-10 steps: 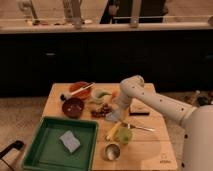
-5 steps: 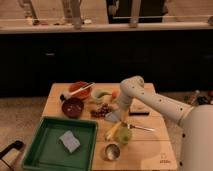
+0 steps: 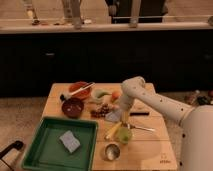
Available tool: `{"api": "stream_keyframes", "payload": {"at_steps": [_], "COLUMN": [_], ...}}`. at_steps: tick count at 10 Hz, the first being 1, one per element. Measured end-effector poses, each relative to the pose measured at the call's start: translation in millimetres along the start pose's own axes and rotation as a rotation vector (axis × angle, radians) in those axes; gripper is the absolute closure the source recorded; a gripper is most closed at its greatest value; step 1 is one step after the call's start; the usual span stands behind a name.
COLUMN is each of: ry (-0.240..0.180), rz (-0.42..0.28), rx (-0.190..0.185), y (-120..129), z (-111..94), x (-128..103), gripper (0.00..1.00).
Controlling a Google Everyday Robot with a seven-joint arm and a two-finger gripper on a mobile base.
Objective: Wipe purple bowl with towel
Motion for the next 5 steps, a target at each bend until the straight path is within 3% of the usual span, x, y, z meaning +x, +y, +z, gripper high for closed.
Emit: {"api": "stream_keyframes", "payload": {"at_steps": [5], "ry": [0.001], "rz": [0.019], "rx": [-0.022], "y": [4.7], "z": [1.9], "x": [9.4], "gripper": [0.20]}}
